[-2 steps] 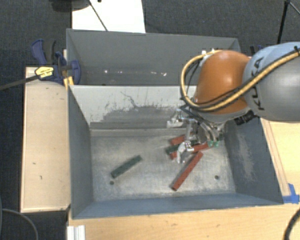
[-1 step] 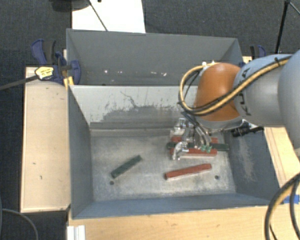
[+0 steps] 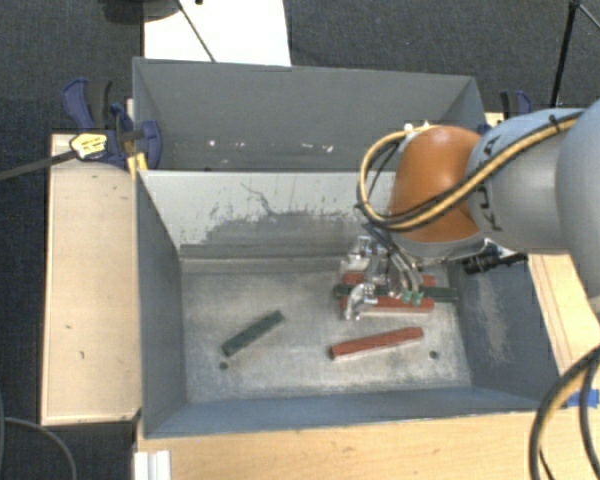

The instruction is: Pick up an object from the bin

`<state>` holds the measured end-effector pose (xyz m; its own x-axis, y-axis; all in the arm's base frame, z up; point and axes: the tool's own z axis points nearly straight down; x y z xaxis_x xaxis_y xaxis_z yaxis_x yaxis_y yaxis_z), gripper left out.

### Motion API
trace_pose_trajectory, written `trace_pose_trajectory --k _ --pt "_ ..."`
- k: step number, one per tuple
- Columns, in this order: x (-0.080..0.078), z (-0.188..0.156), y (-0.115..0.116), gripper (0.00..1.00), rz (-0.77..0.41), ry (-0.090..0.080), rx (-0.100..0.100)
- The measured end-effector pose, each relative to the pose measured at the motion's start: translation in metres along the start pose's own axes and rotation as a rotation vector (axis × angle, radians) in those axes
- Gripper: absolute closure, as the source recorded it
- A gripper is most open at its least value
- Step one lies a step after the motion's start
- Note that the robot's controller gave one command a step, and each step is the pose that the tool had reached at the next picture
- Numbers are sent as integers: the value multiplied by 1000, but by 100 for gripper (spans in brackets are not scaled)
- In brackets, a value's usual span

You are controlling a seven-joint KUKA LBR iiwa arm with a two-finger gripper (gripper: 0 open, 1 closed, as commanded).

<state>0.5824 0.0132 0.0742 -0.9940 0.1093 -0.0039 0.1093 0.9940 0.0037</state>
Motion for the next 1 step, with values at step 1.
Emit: trace_pose_trajectory --k 1 --pt "1 -153 7 100 -292 -4 3"
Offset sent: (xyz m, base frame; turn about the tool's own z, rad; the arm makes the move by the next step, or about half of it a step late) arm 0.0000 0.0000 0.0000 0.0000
